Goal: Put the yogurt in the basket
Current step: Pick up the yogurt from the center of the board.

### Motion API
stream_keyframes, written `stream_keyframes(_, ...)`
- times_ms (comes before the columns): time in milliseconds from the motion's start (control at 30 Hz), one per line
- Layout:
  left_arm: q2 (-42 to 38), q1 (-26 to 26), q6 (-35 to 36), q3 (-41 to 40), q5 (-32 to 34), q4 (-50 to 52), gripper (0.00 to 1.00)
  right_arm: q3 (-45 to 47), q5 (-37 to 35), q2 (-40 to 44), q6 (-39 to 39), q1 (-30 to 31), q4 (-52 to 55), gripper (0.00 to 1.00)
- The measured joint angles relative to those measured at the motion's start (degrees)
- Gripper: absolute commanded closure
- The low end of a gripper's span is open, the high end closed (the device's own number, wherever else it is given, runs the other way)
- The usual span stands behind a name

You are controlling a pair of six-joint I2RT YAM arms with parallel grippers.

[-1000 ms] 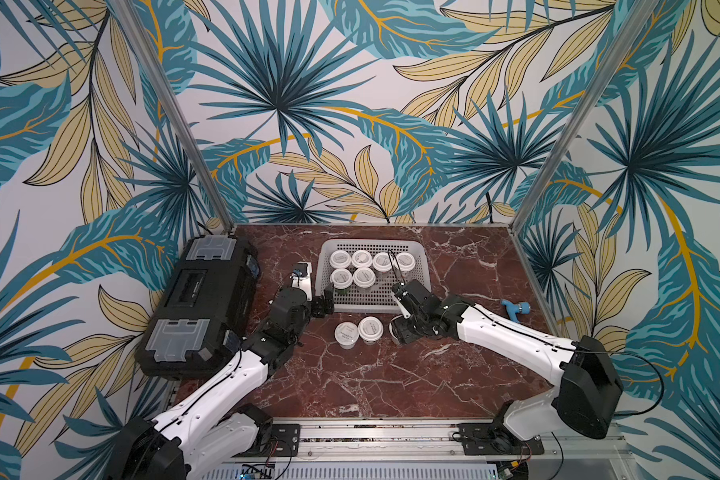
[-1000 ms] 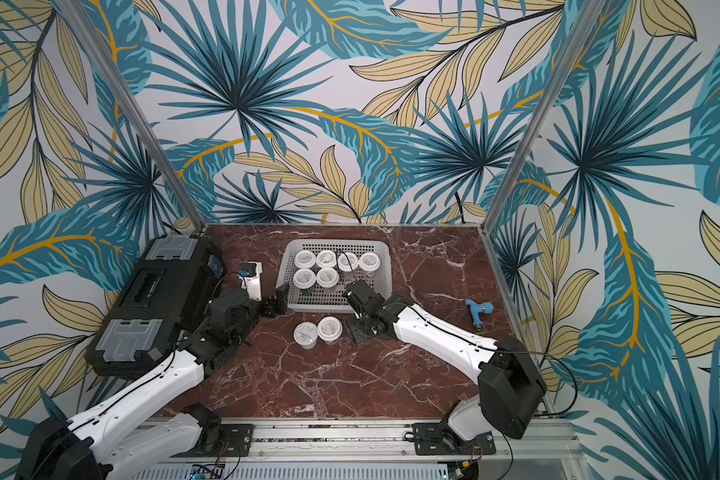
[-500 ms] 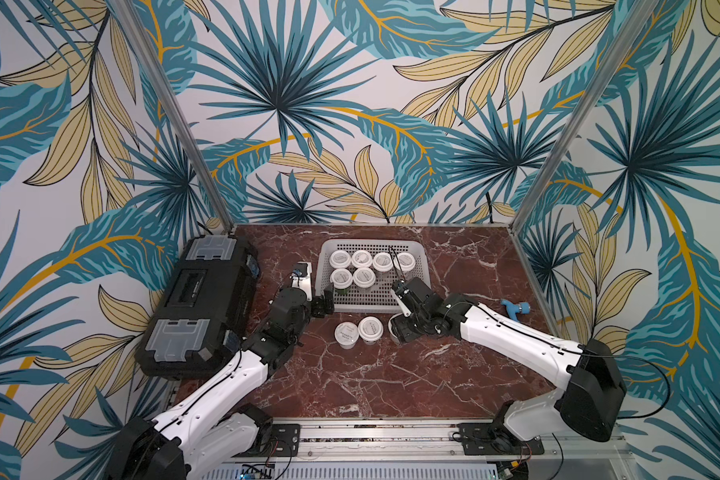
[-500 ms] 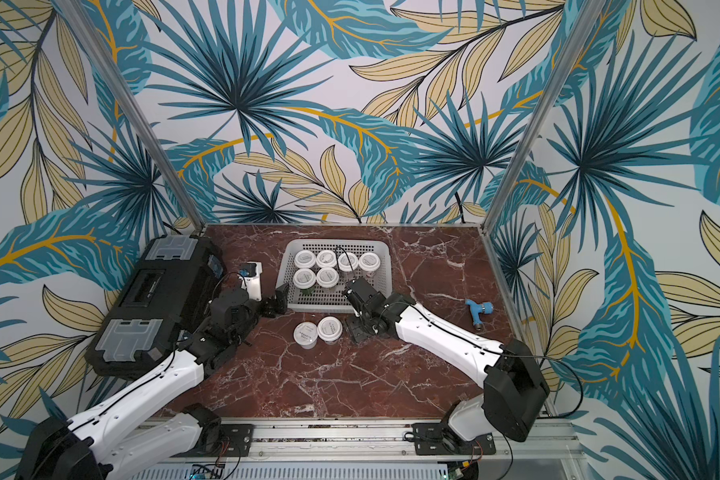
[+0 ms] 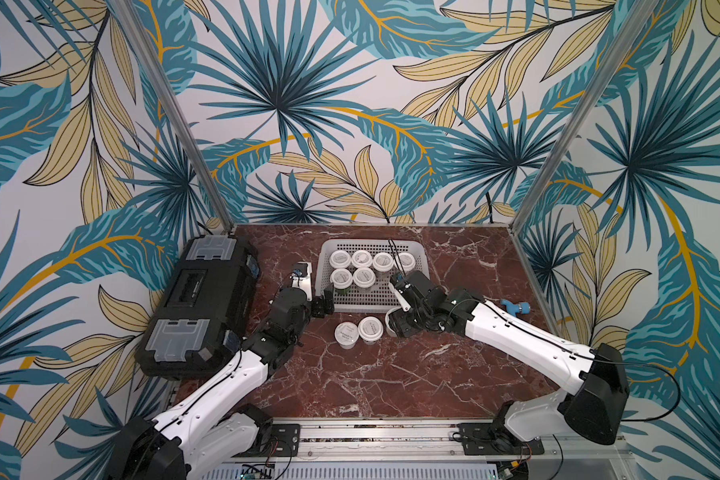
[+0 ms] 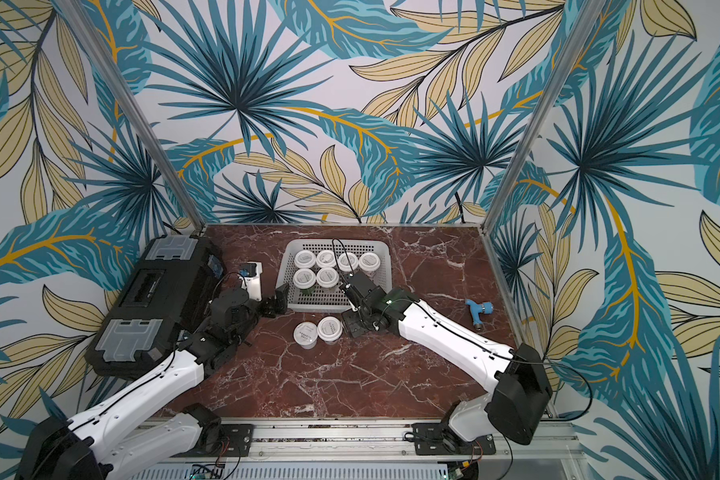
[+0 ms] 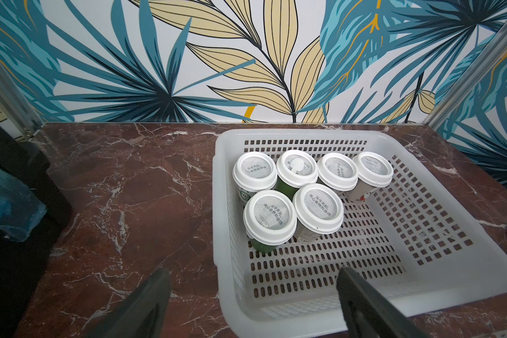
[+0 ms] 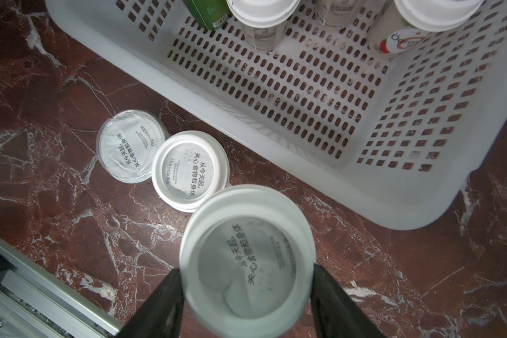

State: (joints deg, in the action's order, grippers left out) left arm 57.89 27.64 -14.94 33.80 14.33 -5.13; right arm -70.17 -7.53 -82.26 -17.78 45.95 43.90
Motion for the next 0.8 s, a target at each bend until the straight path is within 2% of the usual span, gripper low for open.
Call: stream_keyframes(800,0.0,0.0,0.0,0.0,0.0,0.0,0.07,-13.9,-3.5,-0.6,4.5,1.2,5.6,0.36)
